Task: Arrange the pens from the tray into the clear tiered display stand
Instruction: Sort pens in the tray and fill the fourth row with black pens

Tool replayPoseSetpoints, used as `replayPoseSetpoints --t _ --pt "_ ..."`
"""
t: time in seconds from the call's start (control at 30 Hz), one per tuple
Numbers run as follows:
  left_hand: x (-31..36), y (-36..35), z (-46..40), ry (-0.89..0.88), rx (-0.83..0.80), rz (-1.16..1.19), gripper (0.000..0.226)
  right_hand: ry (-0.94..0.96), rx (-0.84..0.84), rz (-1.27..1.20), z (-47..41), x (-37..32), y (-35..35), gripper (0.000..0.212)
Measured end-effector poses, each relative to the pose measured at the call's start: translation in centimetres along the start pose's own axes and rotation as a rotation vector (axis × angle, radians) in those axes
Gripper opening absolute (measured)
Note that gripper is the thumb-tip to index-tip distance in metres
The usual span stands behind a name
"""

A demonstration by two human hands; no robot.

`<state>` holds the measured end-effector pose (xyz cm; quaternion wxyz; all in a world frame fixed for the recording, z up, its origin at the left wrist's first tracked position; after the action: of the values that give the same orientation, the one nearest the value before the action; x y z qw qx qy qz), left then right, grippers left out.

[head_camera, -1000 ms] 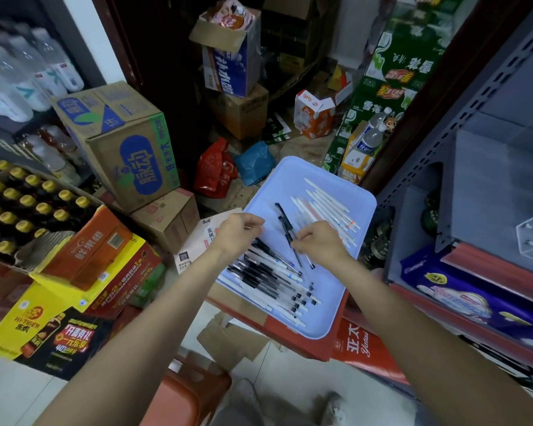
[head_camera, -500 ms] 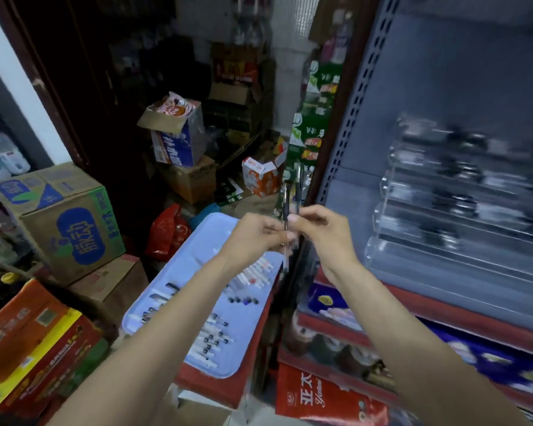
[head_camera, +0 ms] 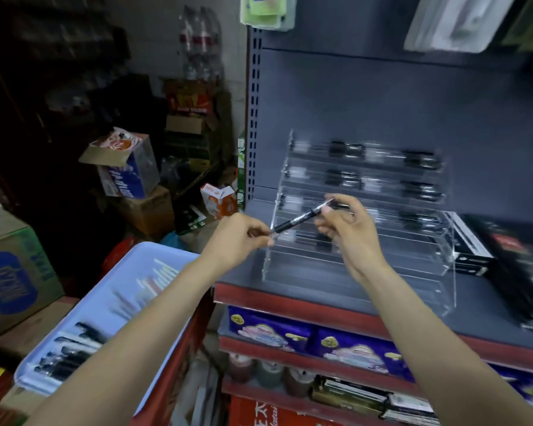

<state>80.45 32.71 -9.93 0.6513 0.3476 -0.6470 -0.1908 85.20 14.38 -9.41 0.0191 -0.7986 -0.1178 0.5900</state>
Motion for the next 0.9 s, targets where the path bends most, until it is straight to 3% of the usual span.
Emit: replayPoseSetpoints --t 0.17,0.33,0.67,0.77,0.9 --pt "2.5 -1.3 -0.6 -0.064 0.072 -0.069 0.022 0.000 -0.071 0.033 -0.9 -0.6 4.1 0.015" --pt "3.8 -0.4 -1.2 -0.067 0.247 -0.067 0.022 0.063 0.045 0.227 -1.6 -1.1 8.0 0.020" --pt "4.4 -1.1 -0.9 -0.052 0.195 -0.043 0.023 0.213 -0.207 1.042 -2.2 0.3 6.0 0.006" --pt "4.2 -1.0 -0.7 -0.030 0.169 0.012 0.013 0.212 -0.208 1.125 -2.3 0.7 5.5 0.013" --pt "4.5 -0.6 -0.4 -0.044 0.166 0.000 0.008 0.200 -0.239 1.225 -2.4 0.8 5.0 0.004"
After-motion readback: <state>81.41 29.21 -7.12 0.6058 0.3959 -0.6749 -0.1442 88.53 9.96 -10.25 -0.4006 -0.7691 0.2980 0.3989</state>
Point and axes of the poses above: each hand's wrist, its own z-axis away from the middle knuckle, its own y-axis out of the back of the hand, x = y × z, the point moved 9 cm from there along -z, towards the middle knuckle, and after that the axes turned 10 degrees about y, right-handed, at the moved point
